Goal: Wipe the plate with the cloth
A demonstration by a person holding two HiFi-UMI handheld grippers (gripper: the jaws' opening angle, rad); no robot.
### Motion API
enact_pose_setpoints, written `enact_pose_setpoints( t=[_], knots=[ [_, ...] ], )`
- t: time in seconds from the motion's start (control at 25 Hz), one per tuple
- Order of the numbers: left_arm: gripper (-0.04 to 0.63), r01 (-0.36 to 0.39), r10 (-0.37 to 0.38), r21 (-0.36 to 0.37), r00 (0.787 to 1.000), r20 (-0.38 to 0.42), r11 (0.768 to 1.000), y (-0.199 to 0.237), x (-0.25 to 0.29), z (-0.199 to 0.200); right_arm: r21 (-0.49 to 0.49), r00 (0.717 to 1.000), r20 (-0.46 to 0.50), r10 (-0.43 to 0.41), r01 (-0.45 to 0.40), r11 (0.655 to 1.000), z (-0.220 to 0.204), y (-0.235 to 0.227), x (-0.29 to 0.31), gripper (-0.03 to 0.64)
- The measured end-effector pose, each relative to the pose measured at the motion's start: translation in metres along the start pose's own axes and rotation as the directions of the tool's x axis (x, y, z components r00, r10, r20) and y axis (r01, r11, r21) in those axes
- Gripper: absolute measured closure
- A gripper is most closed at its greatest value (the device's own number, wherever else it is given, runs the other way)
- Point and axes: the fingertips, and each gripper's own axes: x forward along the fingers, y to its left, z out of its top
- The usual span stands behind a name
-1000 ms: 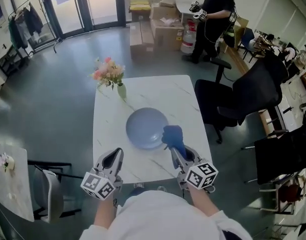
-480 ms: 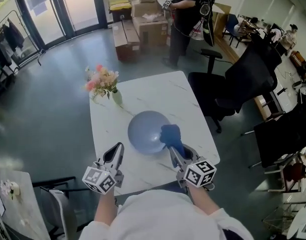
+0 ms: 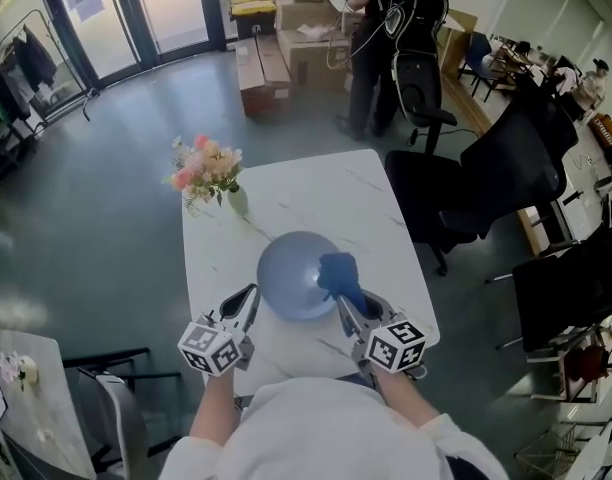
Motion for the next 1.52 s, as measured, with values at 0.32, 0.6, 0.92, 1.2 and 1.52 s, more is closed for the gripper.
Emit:
enact_pose_setpoints(
  t=[0.32,0.6,0.92,1.2,1.52],
  knots=[
    [0.560,-0.093,0.089,-0.077,0.994,-0.061,0.993,0.026,0.024,-0.029,0.003,0.999,-0.039,0.018,-0.018,1.000,-0.002,-0.017,0.010,0.525],
    [0.560,-0.167,0.146,-0.174,0.981,-0.127,0.971,0.051,0.037,-0.059,0.010,0.998,-0.064,0.021,-0.020,1.000,-0.008,-0.027,0.015,0.525],
    [0.558,-0.236,0.183,-0.229,0.956,-0.231,0.944,0.074,0.049,-0.095,0.008,0.996,-0.088,0.026,-0.025,1.000,-0.011,-0.034,0.020,0.525],
    [0.435,-0.296,0.215,-0.276,0.933,-0.289,0.915,0.087,0.054,-0.113,0.009,0.994,-0.101,0.032,-0.031,0.999,-0.013,-0.035,0.020,0.525],
    [0.368,-0.318,0.202,-0.327,0.917,-0.343,0.890,0.098,0.064,-0.135,0.014,0.994,-0.109,0.025,-0.023,1.000,-0.016,-0.039,0.016,0.525]
  ],
)
